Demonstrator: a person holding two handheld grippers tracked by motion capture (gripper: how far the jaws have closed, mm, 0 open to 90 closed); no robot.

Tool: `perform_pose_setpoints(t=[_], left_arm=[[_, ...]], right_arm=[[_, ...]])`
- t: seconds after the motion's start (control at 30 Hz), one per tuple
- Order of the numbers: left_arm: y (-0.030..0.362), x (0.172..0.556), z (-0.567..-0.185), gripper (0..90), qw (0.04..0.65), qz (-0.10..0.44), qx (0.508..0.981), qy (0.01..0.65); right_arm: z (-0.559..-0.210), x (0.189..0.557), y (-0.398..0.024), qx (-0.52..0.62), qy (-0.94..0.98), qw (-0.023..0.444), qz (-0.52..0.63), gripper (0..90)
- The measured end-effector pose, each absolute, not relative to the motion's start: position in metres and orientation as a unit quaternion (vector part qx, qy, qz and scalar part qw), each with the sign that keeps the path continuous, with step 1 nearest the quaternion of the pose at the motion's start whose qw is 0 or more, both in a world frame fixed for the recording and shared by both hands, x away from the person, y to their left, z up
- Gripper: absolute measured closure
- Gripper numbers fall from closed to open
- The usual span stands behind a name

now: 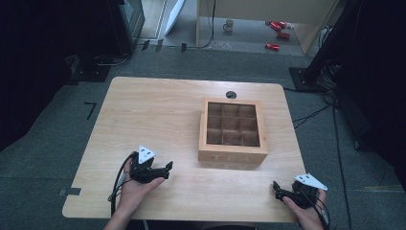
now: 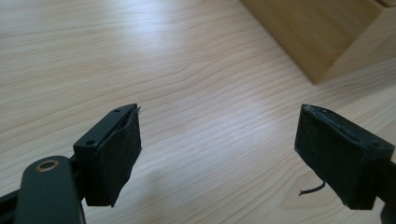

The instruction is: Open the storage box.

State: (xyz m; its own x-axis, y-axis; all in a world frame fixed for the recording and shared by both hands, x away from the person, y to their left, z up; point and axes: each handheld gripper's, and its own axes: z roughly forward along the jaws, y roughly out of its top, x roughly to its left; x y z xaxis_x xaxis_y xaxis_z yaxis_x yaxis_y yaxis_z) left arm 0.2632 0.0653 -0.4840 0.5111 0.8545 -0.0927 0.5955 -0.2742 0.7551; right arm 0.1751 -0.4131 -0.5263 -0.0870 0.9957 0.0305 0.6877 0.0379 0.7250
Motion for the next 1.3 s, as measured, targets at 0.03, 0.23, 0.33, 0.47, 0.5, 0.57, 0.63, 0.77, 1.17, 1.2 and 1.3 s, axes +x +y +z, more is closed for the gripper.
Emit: perform_pose_setpoints(t=[0.03,0.23,0.33,0.47,0.5,0.57,0.63,0.77,1.17,1.2,1.3], left_arm=[[0.065,0.263,-0.484,15.3,0.383,0.169,0.780,0.465],[0.034,0.266,-0.480,18.5,0.394,0.162,0.789,0.443],[0.026,0.267,-0.479,22.3,0.397,0.161,0.788,0.443],[0.018,0.269,-0.479,25.1,0.399,0.152,0.788,0.444],[0.018,0.269,-0.479,25.6,0.399,0.152,0.788,0.444],[0.011,0.269,-0.480,28.0,0.402,0.148,0.788,0.441],[0.007,0.269,-0.481,29.7,0.404,0.147,0.789,0.439],[-0.002,0.269,-0.481,35.0,0.401,0.152,0.795,0.429],[-0.015,0.274,-0.480,57.0,0.413,0.136,0.798,0.416],[-0.016,0.275,-0.480,58.0,0.413,0.136,0.799,0.414],[-0.019,0.277,-0.479,60.3,0.414,0.137,0.799,0.414]], right_arm=[[-0.526,0.175,-0.413,0.625,0.673,0.256,0.301,5.5],[-0.526,0.175,-0.413,0.625,0.673,0.255,0.301,5.4],[-0.526,0.175,-0.413,0.624,0.674,0.255,0.301,5.4],[-0.526,0.175,-0.413,0.624,0.675,0.254,0.301,5.3],[-0.526,0.175,-0.413,0.624,0.675,0.254,0.301,5.3],[-0.526,0.175,-0.413,0.624,0.675,0.254,0.301,5.2],[-0.526,0.175,-0.413,0.624,0.675,0.254,0.300,5.2],[-0.526,0.175,-0.413,0.624,0.675,0.255,0.300,5.2],[-0.526,0.177,-0.414,0.621,0.678,0.252,0.301,5.1],[-0.526,0.178,-0.414,0.621,0.678,0.252,0.301,5.1],[-0.526,0.179,-0.414,0.622,0.678,0.252,0.301,5.2]])
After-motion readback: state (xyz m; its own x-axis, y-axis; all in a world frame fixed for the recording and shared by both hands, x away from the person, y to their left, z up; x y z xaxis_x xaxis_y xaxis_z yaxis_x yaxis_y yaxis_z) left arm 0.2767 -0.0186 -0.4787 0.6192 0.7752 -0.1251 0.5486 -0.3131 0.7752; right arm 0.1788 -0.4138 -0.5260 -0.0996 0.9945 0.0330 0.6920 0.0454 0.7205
